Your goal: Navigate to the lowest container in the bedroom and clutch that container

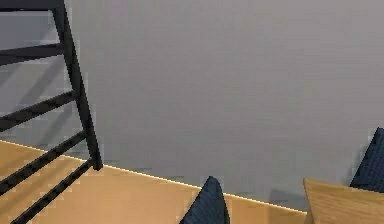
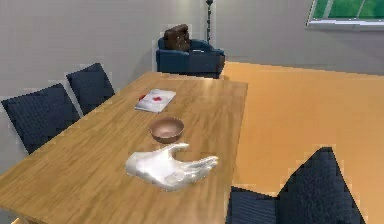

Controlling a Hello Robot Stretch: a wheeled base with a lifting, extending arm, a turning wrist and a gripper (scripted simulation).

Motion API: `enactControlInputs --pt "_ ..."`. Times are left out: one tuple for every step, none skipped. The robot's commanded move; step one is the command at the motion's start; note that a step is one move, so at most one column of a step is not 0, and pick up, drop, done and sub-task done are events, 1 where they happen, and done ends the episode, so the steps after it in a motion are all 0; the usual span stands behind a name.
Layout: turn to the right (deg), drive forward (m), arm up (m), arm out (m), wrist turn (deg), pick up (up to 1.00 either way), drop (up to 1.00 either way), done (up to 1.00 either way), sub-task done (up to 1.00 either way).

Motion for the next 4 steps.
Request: enactControlInputs --pt "0.0 0.00 0.50 0.00 0.0 0.00 0.00 0.00 0.00" --pt "0.0 0.00 0.38 0.00 0.0 0.00 0.00 0.00 0.00" --pt "0.0 0.00 0.00 0.48 0.0 0.00 0.00 0.00 0.00" --pt "0.0 0.00 0.00 0.00 45.0 0.00 0.00 0.00 0.00"
